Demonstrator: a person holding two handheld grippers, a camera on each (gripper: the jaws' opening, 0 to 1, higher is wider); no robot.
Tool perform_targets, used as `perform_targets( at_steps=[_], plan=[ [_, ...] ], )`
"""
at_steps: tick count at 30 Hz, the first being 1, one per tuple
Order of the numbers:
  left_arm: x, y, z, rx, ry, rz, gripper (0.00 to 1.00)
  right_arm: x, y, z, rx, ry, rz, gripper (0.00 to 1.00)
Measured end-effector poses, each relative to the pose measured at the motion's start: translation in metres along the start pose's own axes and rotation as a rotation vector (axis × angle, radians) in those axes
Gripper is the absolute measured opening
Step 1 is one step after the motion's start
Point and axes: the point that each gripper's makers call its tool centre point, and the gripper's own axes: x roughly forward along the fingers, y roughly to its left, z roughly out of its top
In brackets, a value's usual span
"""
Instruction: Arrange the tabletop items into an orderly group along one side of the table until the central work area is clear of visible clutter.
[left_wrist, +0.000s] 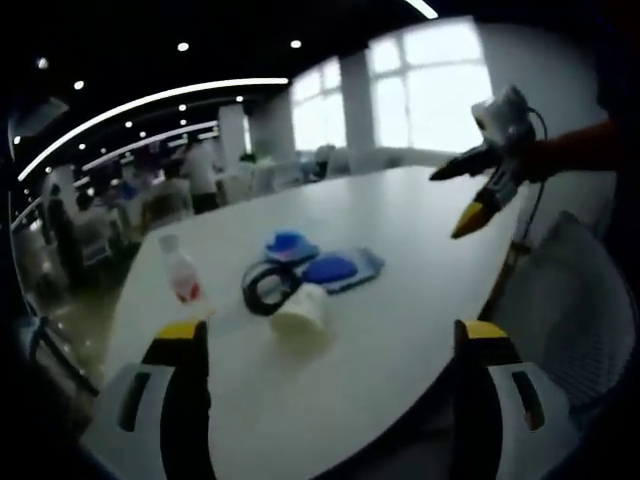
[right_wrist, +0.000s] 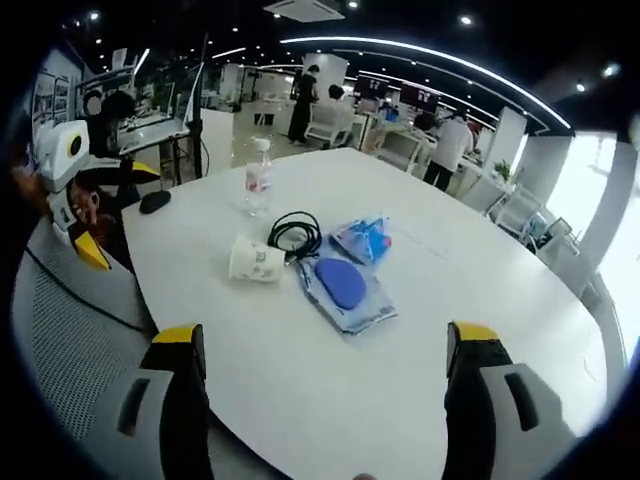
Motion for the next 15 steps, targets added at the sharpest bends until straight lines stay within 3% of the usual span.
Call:
perform_targets(
  at_steps=[7, 15],
  plan=[
    [0.000, 0.001, -0.002, -0.022, 0.011, 0.004, 1.00, 0.017, -0.009, 0.015, -0.016, -0.015, 0.012, 1.00],
    [0.001, 0.000, -0.005, -0.033, 0.026, -0.005, 1.00, 0.039, -0.011, 0.029, 0.054, -0.042, 0.036, 0.94]
  ],
)
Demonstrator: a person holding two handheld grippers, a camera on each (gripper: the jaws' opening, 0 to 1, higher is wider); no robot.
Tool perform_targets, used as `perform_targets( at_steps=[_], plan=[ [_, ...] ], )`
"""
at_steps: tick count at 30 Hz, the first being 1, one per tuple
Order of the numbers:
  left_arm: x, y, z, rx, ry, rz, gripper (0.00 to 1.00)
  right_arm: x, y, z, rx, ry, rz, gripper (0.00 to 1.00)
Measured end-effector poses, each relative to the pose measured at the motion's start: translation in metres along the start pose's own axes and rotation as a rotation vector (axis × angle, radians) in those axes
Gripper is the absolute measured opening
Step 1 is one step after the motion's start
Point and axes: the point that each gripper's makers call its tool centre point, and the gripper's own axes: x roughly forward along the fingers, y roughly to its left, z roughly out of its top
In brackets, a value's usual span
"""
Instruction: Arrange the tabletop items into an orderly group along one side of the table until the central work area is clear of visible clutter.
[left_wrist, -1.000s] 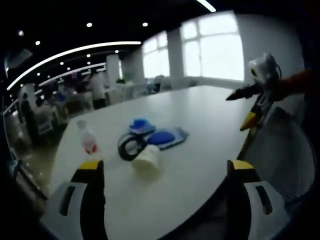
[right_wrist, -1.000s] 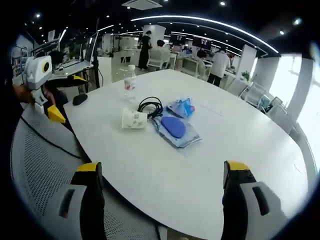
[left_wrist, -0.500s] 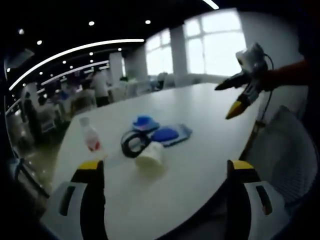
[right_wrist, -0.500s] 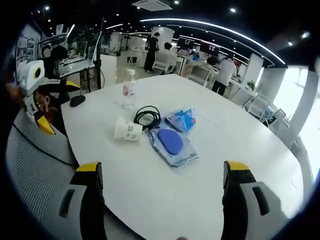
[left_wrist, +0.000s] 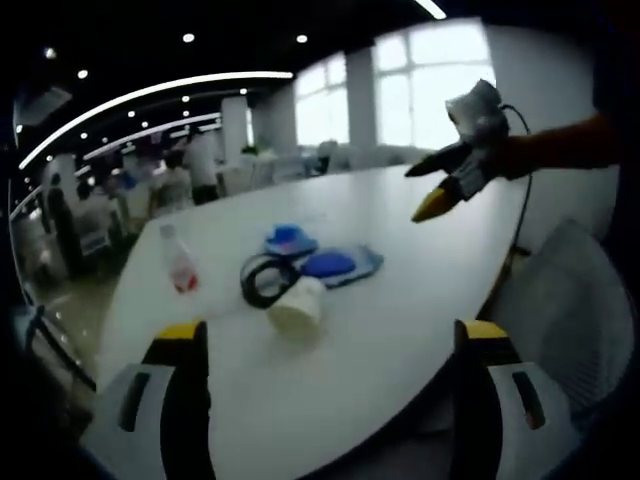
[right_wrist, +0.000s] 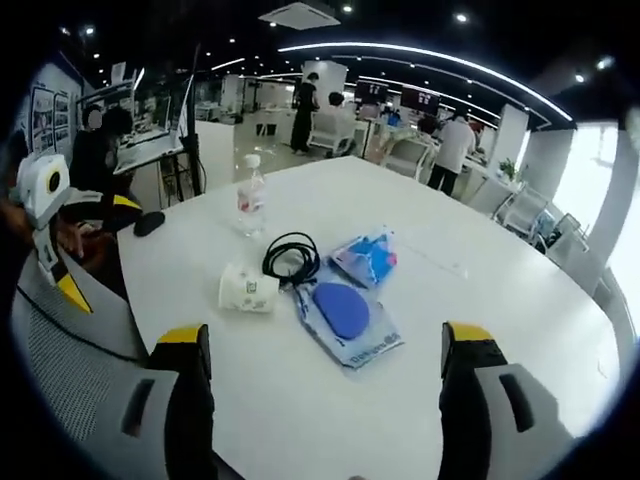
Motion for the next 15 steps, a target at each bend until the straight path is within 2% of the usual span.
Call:
perform_targets(
  at_steps=[6, 9, 15],
  plan=[
    [0.000, 0.001, 0.000, 0.005, -0.002, 0.004, 1.00, 0.015, 0.003, 0.004, -0.021, 0.000, 0.006, 0.89],
    [0.000, 0.001, 0.002, 0.004, -0.011, 0.004, 1.00, 0.023, 0.007, 0.003, -0.029, 0.016, 0.020, 0.80],
    [0.000, 0.002, 0.001, 0.007, -0.011, 0.009, 1.00, 0.038, 0.015, 0.001, -0.049, 0.028, 0.034, 0.79]
  ],
)
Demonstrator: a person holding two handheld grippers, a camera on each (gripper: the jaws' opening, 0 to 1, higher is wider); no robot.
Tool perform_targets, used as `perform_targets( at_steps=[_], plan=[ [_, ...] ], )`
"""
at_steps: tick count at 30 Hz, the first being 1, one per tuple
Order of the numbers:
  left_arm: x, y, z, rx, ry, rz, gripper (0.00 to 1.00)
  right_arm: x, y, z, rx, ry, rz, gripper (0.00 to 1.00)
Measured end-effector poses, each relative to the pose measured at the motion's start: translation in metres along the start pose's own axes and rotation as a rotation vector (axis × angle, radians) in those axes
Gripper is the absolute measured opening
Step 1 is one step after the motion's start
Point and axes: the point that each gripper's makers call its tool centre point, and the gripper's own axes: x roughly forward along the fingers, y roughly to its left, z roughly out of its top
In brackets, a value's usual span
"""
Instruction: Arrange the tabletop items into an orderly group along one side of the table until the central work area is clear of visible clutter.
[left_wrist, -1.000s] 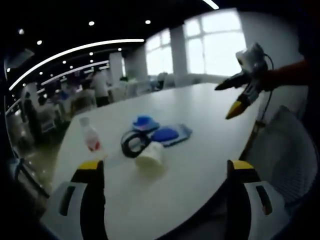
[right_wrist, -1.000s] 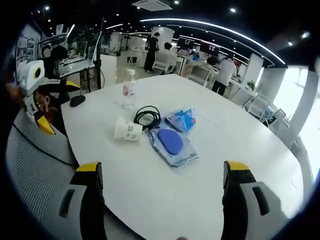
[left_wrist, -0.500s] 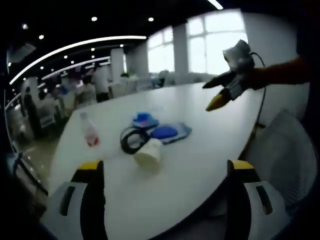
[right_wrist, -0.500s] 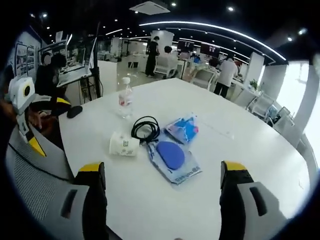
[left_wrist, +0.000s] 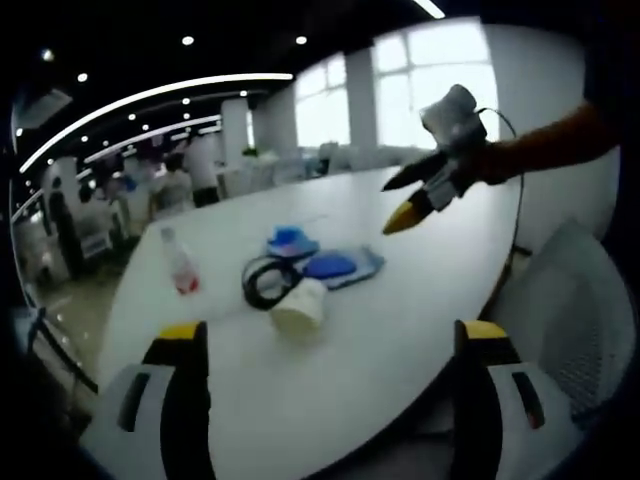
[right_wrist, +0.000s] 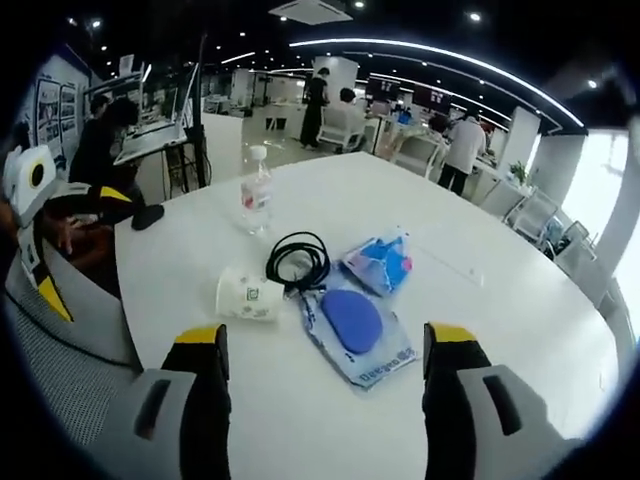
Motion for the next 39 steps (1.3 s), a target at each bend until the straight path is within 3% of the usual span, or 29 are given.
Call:
perform_targets(
  at_steps=[6, 13, 26, 39],
  plan=[
    [0.001, -0.001, 0.001, -0.005, -0.005, -0.004, 1.00, 0.011, 0.002, -0.004, 0.042, 0.004, 0.015, 0.75],
    [0.000, 0.001, 0.004, 0.012, -0.015, 0.010, 0.98, 0.028, 0.003, -0.011, 0.274, -0.009, 0.037, 0.70],
    [0.001, -0.001, 0.001, 0.011, -0.001, 0.001, 0.95, 0.051, -0.018, -0.022, 0.253, 0.018, -0.017, 0.60],
    [0.001, 0.001, 0.002, 0.020, -0.006, 0.010, 0.93, 0.076, -0.025, -0.016, 0.256, 0.026, -0.026, 0.48]
  ],
)
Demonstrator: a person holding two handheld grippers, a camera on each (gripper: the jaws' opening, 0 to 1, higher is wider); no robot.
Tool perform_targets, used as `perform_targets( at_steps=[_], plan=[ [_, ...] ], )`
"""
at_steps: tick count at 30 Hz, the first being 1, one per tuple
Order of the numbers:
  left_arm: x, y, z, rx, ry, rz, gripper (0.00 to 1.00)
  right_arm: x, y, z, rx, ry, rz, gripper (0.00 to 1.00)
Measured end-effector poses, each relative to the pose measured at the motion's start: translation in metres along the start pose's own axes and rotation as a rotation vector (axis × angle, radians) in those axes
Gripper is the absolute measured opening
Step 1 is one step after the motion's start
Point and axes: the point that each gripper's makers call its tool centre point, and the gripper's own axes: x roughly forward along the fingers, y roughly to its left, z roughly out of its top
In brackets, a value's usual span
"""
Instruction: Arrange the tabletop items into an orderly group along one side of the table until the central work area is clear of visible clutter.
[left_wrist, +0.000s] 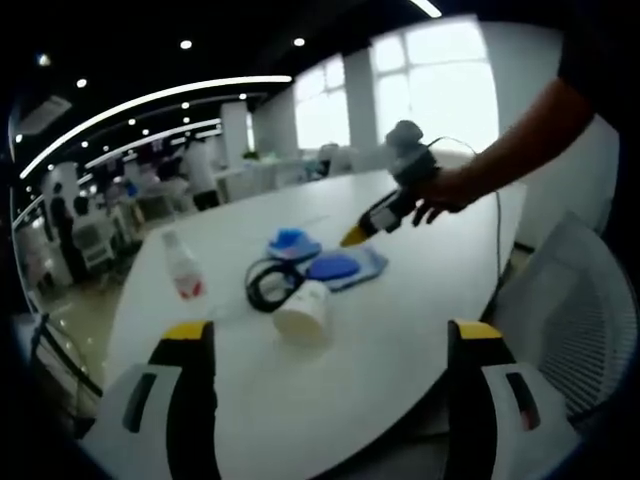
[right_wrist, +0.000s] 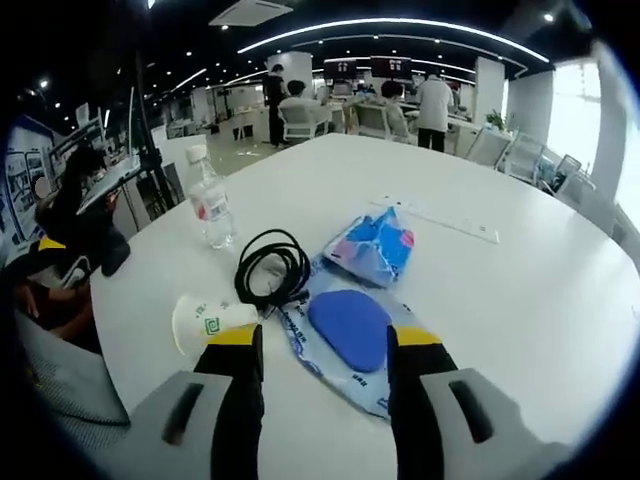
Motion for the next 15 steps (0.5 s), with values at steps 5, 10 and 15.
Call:
perform_targets(
  at_steps=[5, 10, 15],
  plan=[
    [-0.001, 0.000, 0.003, -0.006, -0.021, -0.002, 0.94, 0.011, 0.001, 0.004, -0.005, 0.010, 0.002, 0.46],
    [-0.001, 0.000, 0.004, -0.007, -0.023, 0.000, 0.95, 0.022, -0.002, 0.009, 0.006, 0.016, -0.002, 0.45],
    [-0.001, 0.001, 0.003, -0.007, -0.016, 0.003, 0.97, 0.032, -0.002, 0.013, 0.008, 0.025, 0.001, 0.45]
  ],
)
